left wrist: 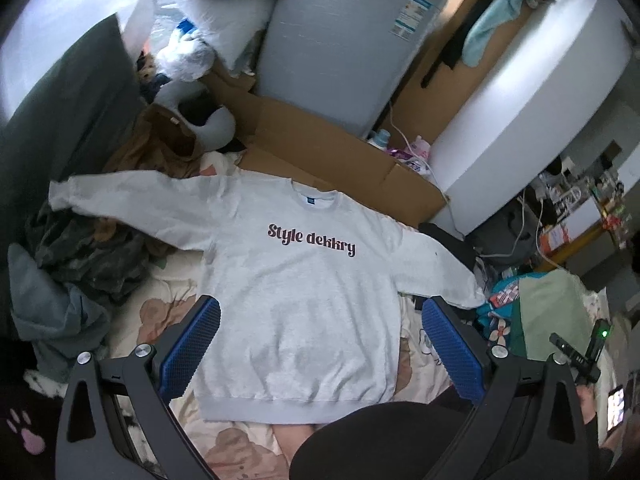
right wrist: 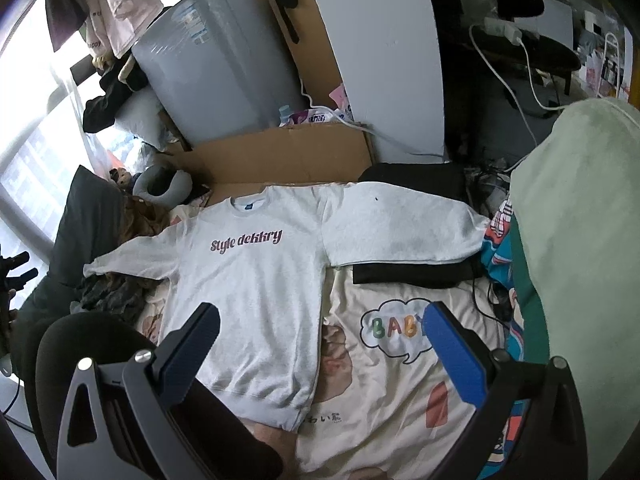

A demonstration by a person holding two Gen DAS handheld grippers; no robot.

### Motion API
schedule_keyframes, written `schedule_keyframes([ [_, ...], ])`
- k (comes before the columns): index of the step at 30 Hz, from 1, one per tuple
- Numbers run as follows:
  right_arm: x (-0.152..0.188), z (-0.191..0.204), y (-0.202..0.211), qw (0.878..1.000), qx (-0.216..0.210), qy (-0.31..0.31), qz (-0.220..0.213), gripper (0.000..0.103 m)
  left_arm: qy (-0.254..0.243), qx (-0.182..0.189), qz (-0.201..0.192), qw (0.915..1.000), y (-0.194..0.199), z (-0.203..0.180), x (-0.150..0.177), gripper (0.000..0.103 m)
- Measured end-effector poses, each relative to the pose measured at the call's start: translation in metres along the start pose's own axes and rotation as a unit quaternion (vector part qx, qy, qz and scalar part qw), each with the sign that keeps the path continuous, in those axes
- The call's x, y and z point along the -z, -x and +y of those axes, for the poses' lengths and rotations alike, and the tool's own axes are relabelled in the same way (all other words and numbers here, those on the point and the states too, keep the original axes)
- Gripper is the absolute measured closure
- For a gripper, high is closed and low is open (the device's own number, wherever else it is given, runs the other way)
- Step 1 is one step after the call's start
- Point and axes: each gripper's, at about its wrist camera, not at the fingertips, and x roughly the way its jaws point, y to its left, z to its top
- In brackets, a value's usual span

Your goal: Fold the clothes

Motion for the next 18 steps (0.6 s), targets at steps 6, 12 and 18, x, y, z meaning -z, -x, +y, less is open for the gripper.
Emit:
schedule_keyframes([
  [6,0.0,-0.006,-0.002,1.0,0.001,-0.003,-0.001,0.001,-0.043,0.005,0.006,0.999,-0.014,-0.029,-0.017,0.001],
  [12,-0.004,-0.016,-0.004,1.0,0.01,-0.01,-0.001,0.001,-0.051,0.017,-0.003,0.9985,-0.025,-0.042,-0.033,0.001],
  [18,-0.01,-0.022,-0.003,1.0,0.011,-0.012,-0.012,0.001,-0.045,0.001,-0.004,0.999,-0.039,-0.041,-0.05,0.001],
])
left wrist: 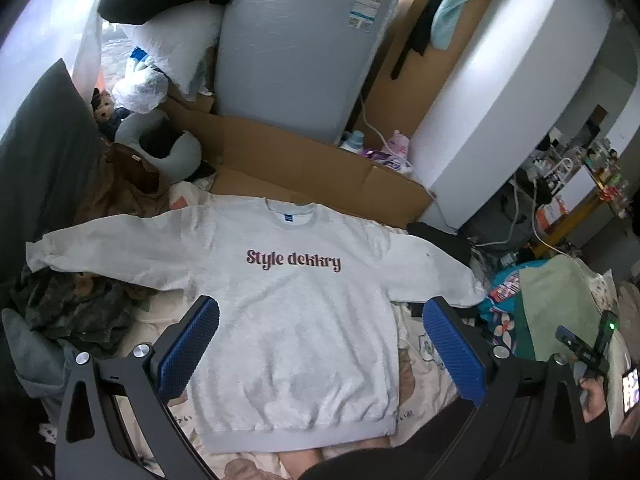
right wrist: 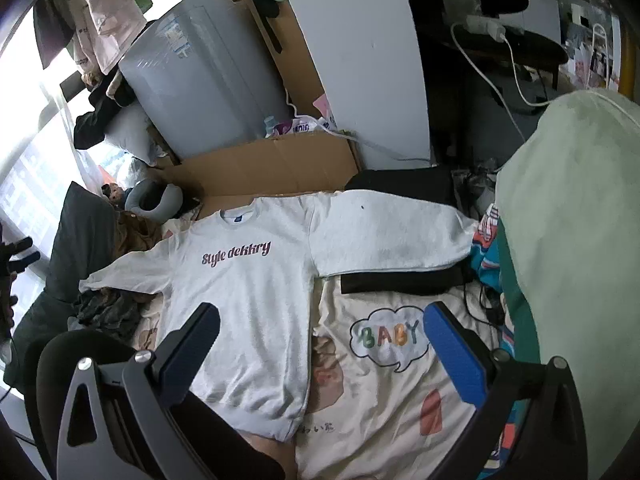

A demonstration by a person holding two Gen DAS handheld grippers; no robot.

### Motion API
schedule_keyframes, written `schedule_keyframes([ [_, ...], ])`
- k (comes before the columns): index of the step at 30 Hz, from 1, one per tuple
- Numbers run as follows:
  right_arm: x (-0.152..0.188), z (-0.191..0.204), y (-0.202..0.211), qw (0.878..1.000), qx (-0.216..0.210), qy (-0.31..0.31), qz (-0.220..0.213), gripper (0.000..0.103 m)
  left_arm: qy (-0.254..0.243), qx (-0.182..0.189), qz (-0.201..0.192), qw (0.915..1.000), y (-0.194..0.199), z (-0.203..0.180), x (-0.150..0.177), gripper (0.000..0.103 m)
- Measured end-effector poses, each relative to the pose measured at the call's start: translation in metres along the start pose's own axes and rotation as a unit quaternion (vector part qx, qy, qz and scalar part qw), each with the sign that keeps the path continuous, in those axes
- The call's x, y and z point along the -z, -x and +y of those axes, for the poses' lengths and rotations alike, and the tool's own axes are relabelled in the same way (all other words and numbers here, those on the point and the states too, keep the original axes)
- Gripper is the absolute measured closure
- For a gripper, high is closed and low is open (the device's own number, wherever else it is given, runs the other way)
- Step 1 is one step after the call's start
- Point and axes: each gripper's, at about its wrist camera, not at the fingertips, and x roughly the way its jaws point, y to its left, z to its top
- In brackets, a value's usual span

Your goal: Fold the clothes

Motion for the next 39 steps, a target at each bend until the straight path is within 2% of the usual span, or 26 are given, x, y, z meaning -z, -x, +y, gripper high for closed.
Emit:
schedule_keyframes([
  [11,-0.009,-0.012,-0.017,1.0,0.016,-0.002,0.004,0.001,-0.005,-0.003,-0.001,1.0,-0.021,0.022,-0.018,0.001],
  [13,-0.01,-0.011,-0.021,1.0,0.025,0.003,0.007,0.001,-0.019,0.0,-0.005,0.9998,-0.02,0.023,-0.022,0.001],
  [15,-0.011,-0.012,-0.026,0.999,0.033,0.005,0.011,0.001,-0.048,-0.016,-0.029,0.9983,-0.013,0.021,-0.028,0.001],
  [17,-0.013,-0.014,-0.031,0.999,0.034,-0.003,0.014,0.001,-0.068,-0.015,-0.043,0.9967,-0.007,0.02,-0.034,0.001],
  [19,-0.015,-0.015,-0.034,0.999,0.036,-0.008,0.014,0.0,-0.08,-0.016,-0.047,0.9955,-0.004,0.022,-0.042,0.001],
  [22,-0.017,-0.013,-0.037,0.999,0.052,-0.004,0.007,0.001,-0.089,-0.036,-0.04,0.9946,-0.008,0.029,-0.051,0.001],
  [26,-0.018,-0.016,-0.047,0.998,0.066,-0.003,0.005,0.0,-0.068,-0.029,-0.02,0.997,-0.027,0.042,-0.061,0.001],
  [28,-0.017,-0.02,-0.054,0.998,0.067,-0.01,0.009,0.0,-0.037,-0.015,-0.016,0.9991,-0.038,0.055,-0.067,0.001],
  [31,-0.017,-0.024,-0.064,0.998,0.063,-0.019,0.013,0.001,-0.001,-0.021,-0.009,0.9997,-0.056,0.07,-0.069,0.001],
  [36,-0.015,-0.03,-0.081,0.997,0.066,-0.023,0.021,0.01,-0.007,-0.029,0.01,0.9995,-0.092,0.075,-0.077,0.001],
  [39,-0.014,-0.037,-0.094,0.997,0.062,-0.033,0.025,0.013,-0.017,-0.018,0.019,0.9995,-0.123,0.069,-0.084,0.001],
])
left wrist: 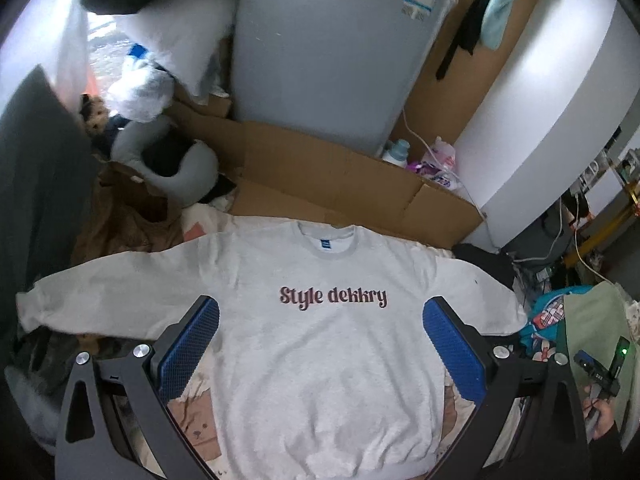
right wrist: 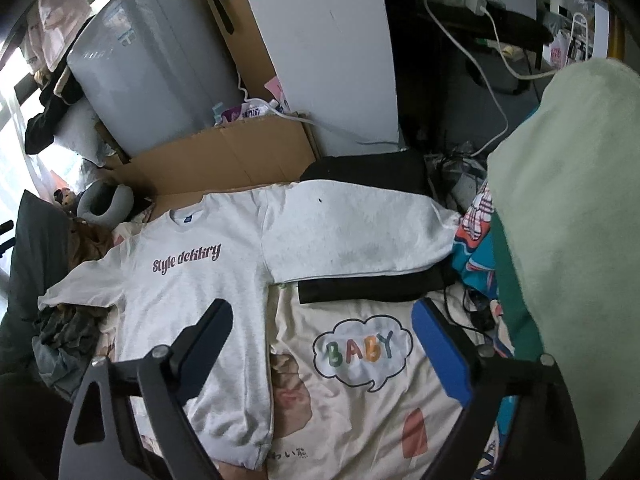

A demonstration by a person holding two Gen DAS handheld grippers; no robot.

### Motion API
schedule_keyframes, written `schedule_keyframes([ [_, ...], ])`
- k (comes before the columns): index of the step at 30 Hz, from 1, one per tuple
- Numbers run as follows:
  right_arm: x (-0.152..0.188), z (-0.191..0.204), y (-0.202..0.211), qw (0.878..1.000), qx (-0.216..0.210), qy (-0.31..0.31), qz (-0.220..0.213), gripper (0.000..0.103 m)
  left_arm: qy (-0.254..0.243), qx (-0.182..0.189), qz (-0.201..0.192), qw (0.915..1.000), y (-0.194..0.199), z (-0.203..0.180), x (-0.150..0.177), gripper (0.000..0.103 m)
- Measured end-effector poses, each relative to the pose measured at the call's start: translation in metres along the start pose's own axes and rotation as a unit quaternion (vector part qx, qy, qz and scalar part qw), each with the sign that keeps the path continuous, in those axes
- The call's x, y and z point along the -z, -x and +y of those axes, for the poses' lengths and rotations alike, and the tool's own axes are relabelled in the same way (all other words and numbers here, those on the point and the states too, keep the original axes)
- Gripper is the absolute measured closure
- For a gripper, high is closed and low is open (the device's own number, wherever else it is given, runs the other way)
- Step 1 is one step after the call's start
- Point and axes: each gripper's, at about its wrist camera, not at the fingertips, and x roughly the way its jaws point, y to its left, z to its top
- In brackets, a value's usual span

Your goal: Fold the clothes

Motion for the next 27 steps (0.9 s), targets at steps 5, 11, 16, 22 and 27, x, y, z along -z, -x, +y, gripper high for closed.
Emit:
schedule_keyframes([
  [5,0.0,-0.013,-0.035,0.999,0.001,-0.035,0.007,0.024,0.005,0.018,0.008,0.9998,-0.057,-0.009,-0.012,0.001],
  [11,-0.003,-0.017,-0.082,0.999,0.025,-0.046,0.011,0.031,-0.009,0.045,0.006,0.9989,-0.13,-0.017,-0.017,0.002],
  [16,-0.007,-0.025,-0.108,0.997,0.044,-0.056,0.024,0.031,-0.021,0.054,0.016,0.9982,-0.18,-0.029,-0.017,0.002],
  [22,-0.005,-0.035,-0.133,0.996,0.05,-0.059,0.035,0.031,-0.035,0.063,0.029,0.9969,-0.227,-0.049,-0.005,0.002],
  [27,0.004,-0.049,-0.153,0.995,0.064,-0.065,0.038,0.031,-0.05,0.07,0.042,0.9954,-0.262,-0.072,0.008,0.002],
])
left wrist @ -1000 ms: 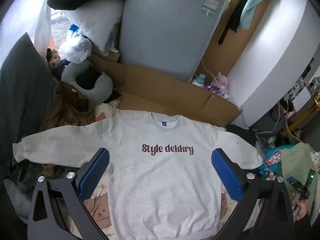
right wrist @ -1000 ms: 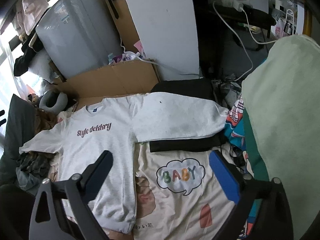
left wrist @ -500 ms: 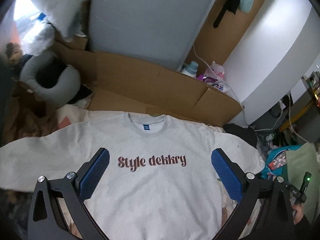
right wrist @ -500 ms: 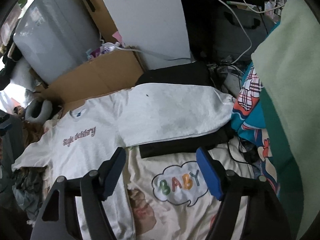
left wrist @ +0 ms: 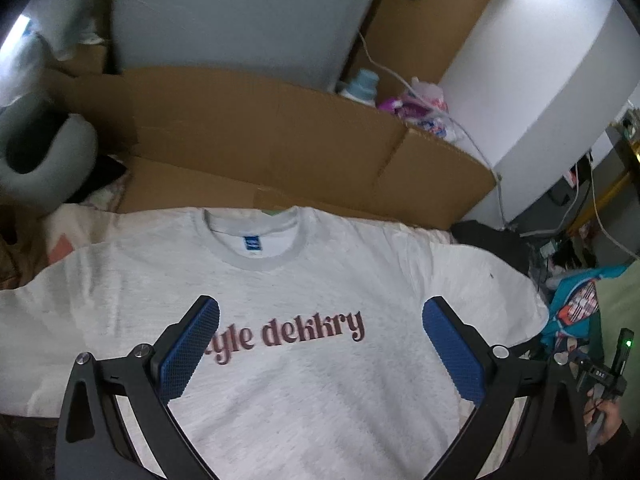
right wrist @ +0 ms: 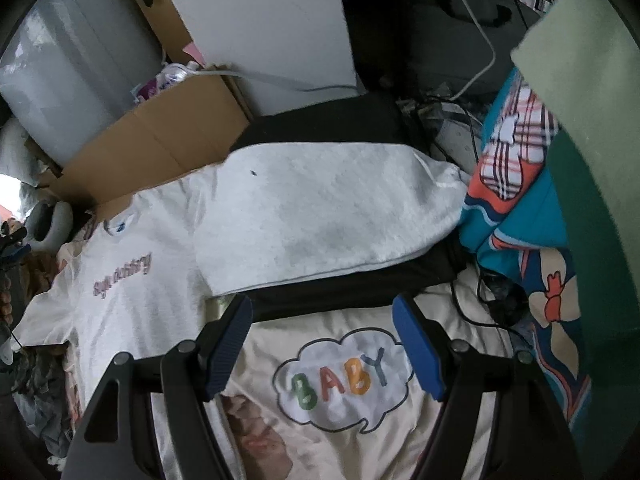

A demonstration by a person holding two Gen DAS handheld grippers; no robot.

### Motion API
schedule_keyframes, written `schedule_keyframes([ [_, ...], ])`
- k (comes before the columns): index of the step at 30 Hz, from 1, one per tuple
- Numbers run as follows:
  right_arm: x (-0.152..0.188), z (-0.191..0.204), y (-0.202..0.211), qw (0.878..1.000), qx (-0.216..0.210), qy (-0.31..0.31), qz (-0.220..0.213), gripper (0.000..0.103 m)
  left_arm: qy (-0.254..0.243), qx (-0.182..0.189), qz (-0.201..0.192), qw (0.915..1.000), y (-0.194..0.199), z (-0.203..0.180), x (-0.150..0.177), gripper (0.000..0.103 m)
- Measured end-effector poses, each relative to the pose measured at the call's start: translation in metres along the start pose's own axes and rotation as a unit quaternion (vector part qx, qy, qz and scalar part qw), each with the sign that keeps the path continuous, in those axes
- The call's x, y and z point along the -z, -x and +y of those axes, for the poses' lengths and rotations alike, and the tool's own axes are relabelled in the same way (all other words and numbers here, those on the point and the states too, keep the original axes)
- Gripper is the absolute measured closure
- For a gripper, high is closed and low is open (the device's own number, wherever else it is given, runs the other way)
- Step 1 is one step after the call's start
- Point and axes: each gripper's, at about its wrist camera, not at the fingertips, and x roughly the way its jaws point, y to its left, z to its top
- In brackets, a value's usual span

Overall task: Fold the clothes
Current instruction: 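Move the left tool to the sweatshirt shoulder seam and close on it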

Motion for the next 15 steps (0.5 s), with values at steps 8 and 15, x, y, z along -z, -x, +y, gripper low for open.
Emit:
schedule_keyframes([
  [8,0.008,-0.01,-0.021,1.0,0.004,0.007,-0.004,0.031,-0.027,0.013,0.017,0.9994,-0.049,-0.038,0.004,0.007],
  [15,0.022,-0.02,-0.047,1.0,0.0,0.006,0.008,0.035,-0.071,0.035,0.051,0.9956,-0.103,-0.079,0.002,0.021],
])
